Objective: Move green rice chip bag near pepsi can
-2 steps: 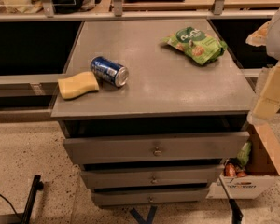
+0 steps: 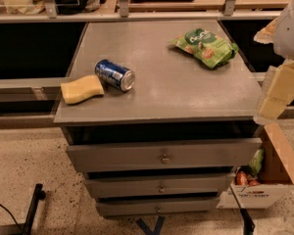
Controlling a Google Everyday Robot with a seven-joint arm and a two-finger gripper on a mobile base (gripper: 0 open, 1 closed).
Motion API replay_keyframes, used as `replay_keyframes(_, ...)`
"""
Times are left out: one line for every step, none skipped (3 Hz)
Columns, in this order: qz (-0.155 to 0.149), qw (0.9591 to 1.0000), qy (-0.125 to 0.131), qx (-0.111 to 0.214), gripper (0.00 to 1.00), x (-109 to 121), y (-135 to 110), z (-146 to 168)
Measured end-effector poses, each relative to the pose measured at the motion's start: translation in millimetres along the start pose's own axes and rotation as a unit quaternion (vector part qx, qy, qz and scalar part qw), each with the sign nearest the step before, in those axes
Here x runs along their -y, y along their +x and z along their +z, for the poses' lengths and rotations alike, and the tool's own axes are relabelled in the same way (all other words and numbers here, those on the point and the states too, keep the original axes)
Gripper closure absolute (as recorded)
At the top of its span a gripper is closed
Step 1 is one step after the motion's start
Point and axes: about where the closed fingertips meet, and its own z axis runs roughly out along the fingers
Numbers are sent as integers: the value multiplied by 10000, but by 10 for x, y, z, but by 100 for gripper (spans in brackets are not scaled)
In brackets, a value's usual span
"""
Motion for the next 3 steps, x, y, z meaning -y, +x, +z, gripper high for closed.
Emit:
replay_keyframes(-102,9999,132,-21,0,344,-149,119)
replay_keyframes(-166,9995,245,-69,0,855,-300,305)
replay_keyframes(-137,9997,122,145,0,1374,-434,629)
